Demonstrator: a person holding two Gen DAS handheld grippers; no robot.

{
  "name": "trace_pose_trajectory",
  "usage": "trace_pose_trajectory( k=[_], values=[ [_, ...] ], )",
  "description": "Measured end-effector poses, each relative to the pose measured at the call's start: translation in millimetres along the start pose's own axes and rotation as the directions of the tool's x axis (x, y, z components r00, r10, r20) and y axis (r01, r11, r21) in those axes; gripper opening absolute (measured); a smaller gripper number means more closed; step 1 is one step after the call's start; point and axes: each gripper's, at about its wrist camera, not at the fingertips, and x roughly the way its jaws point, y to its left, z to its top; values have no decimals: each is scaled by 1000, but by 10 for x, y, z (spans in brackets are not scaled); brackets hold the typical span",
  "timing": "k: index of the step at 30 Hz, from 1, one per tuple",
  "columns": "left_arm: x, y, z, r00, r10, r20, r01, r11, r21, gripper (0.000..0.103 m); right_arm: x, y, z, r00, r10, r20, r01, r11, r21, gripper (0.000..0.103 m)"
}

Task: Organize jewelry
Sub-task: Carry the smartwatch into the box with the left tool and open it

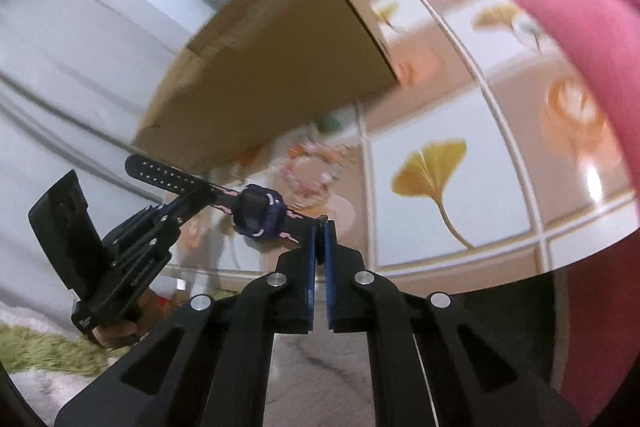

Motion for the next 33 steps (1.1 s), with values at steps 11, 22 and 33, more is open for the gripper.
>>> trace_pose_trajectory(
  k=[11,22,33],
  values=[
    [-581,343,1107,981,-33,191,37,999,-17,3,-550,781,1039,985,16,170,45,934,-353,4],
    [934,1092,1974,980,-6,-201,-33,981,-189,2,862,716,2442,983,-133,-124,76,921,-382,4],
    [1627,1459,1771,894,-78,-441,-92,932,-351,14,1523,626,2761,917,-353,-183,235,852,-467,5]
  ],
)
